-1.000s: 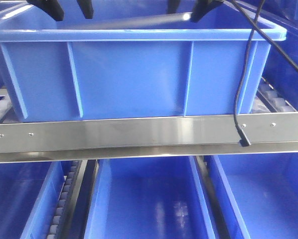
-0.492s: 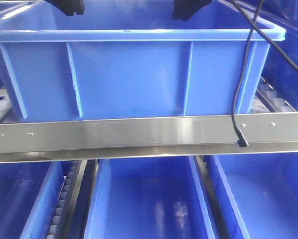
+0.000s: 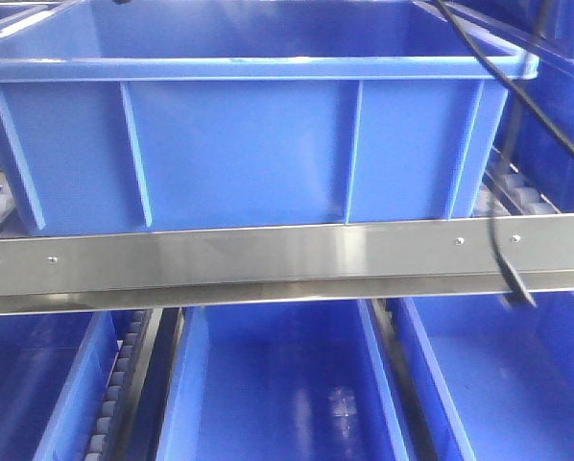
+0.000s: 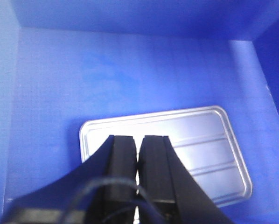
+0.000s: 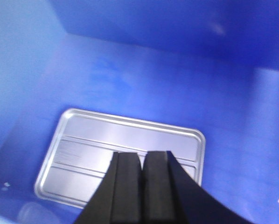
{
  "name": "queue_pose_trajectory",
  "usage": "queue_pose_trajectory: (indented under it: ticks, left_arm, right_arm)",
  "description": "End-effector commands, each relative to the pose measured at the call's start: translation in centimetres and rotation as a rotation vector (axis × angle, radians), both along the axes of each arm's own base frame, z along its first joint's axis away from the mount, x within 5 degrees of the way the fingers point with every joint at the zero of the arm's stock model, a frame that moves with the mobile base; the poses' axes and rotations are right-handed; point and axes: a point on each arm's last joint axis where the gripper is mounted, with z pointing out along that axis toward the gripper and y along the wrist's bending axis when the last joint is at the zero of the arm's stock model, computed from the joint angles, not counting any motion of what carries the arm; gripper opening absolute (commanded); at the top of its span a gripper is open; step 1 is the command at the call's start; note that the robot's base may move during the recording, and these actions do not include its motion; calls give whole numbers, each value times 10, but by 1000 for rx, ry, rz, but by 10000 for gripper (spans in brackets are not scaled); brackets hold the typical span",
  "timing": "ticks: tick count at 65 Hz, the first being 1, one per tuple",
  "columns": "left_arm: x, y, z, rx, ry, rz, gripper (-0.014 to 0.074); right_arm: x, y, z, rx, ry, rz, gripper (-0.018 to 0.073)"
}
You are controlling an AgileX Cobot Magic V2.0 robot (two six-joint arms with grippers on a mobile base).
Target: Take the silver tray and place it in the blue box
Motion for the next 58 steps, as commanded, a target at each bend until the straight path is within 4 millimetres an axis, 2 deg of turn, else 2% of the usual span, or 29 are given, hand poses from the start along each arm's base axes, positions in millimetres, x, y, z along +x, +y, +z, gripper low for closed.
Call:
queue_pose_trajectory:
  ticks: [1, 9, 16, 25, 44, 58]
  left_arm:
    - [-20, 7, 30, -89, -171, -29, -5]
    - [-42, 14, 18, -120, -244, -66, -5]
    - [-66, 20, 15, -190, -391, -119, -5]
    - [-98, 27, 4, -183, -528, -210, -6]
    - [-167, 58, -18, -186, -566, -228, -6]
    - [-215, 81, -16, -222, -673, -225, -6]
  right_arm:
    - [-21, -9, 38, 77, -211, 31, 52]
    - [-43, -18, 35, 108, -270, 46, 52]
    - [-68, -29, 32, 156, -358, 65, 52]
    - [-104, -45, 21, 203, -443, 86, 52]
    - [-185, -87, 2, 216, -475, 84, 52]
    - [-234, -113, -13, 208, -471, 68, 52]
